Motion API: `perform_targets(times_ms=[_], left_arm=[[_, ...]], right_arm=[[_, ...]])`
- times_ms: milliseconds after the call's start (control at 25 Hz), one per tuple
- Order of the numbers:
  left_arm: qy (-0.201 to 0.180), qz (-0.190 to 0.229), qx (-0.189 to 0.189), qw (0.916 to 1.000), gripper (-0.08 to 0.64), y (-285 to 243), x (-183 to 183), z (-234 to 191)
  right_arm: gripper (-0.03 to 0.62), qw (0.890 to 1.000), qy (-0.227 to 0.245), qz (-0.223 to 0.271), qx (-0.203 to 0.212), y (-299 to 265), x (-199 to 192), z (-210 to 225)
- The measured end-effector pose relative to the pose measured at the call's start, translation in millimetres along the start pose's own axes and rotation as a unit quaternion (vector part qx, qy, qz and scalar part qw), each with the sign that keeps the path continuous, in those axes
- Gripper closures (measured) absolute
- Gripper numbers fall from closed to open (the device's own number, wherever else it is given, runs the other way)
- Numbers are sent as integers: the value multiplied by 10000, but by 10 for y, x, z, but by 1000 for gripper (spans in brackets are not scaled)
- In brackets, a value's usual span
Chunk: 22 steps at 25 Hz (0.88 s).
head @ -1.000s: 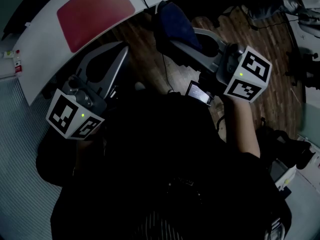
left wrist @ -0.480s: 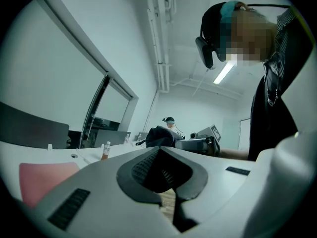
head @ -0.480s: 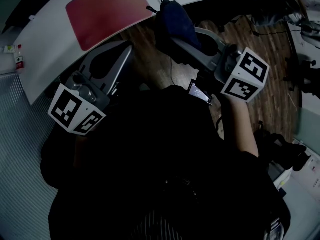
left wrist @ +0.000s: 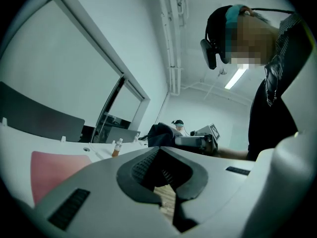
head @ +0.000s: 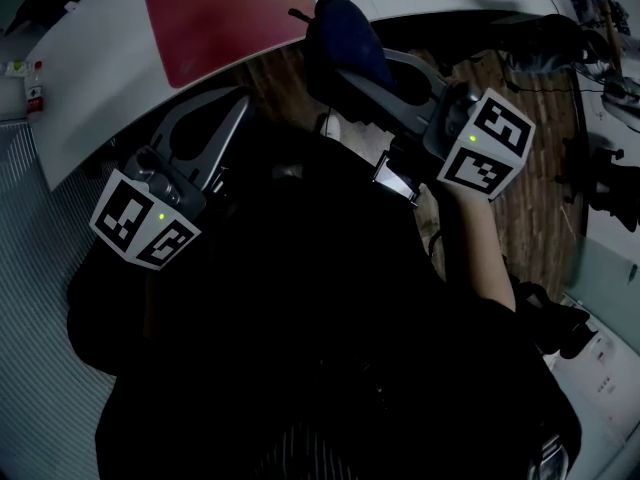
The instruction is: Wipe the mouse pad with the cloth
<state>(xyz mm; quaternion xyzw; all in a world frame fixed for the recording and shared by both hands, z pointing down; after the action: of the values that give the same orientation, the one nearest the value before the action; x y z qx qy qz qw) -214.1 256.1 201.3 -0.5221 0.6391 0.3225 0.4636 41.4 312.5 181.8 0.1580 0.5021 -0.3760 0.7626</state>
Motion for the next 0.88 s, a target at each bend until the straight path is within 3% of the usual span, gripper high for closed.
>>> perform_targets(times_ms=[320,880], left_arm=[[-70,2,486,9988,552,-36,82,-332],[61,87,1346,9908,552,-761,449,-864]], right_arm=[[528,9991,31,-68,416,-420,216,492],[528,9921,32,-282,1221,-864,910,1656]])
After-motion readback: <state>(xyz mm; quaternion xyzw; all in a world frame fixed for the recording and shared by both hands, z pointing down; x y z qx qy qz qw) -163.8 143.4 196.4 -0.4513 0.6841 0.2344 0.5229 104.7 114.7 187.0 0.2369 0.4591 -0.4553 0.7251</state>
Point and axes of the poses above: the fingertips, and each gripper's own axes: y backward along the fingers, z to its right, x out of its top, the point moved 10 cm from there along y, backward along the fingers, and after that the axes turned 1 degree about -z, right-handed, at the moved point
